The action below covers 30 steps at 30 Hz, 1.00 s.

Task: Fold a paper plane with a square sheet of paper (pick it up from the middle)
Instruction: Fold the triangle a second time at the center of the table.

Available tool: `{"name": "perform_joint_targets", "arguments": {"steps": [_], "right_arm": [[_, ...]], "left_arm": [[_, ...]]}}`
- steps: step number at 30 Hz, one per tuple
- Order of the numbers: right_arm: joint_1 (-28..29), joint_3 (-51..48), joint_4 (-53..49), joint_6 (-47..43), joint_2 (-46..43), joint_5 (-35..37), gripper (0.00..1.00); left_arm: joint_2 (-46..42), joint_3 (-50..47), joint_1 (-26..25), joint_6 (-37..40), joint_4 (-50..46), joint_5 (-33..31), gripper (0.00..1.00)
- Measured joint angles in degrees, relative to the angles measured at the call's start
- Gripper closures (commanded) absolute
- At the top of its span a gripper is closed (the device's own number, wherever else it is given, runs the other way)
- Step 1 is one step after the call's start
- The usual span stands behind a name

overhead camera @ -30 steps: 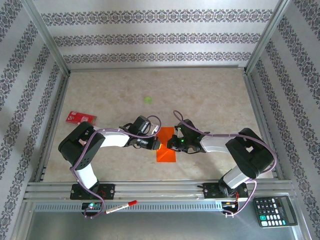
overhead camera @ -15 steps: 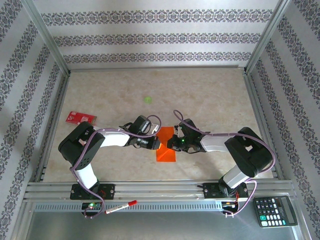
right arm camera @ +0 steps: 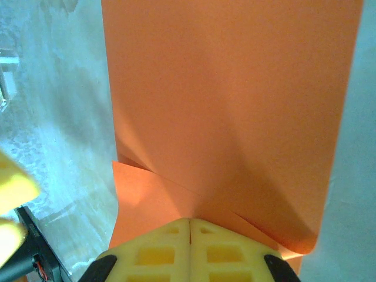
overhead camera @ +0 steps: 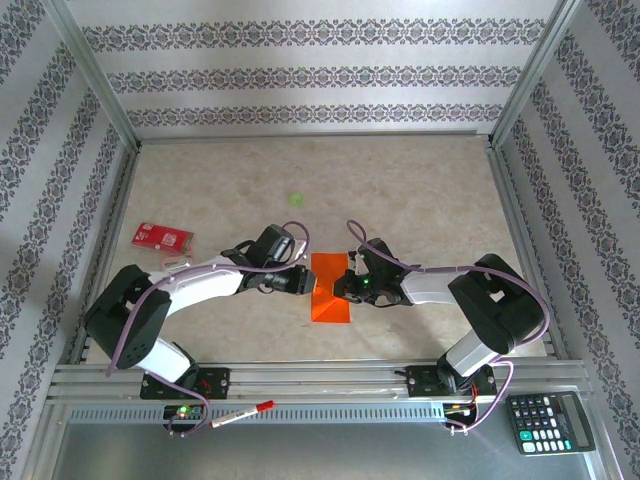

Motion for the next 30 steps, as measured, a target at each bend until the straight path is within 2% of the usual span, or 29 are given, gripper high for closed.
{"name": "perform_joint_targets", "arguments": {"steps": [5, 9, 20, 25, 30], "right_arm": [[0.0, 0.0, 0.1, 0.0, 0.1, -0.3, 1.00], [0.0, 0.0, 0.1, 0.0, 0.1, -0.3, 1.00], [0.0, 0.1, -0.1, -0.6, 0.1, -0.6, 1.00], [-0.4, 1.4, -2.3, -1.3, 0.2, -1.4, 0.94], [-0.3, 2.1, -3.5, -0.8, -1.5, -2.9, 0.93]], "left_arm": [[2.6, 0.0, -3.7, -1.0, 0.2, 5.4, 0.94], [7.3, 0.1, -4.5, -1.1, 0.2, 8.0, 0.96], [10.8, 0.1, -4.5, -0.4, -0.3, 8.3, 0.97], [10.8, 0.0, -4.5, -0.2, -0.3, 8.1, 1.00], [10.5, -0.7, -4.5, -0.3, 0.8, 8.2, 1.00]]}}
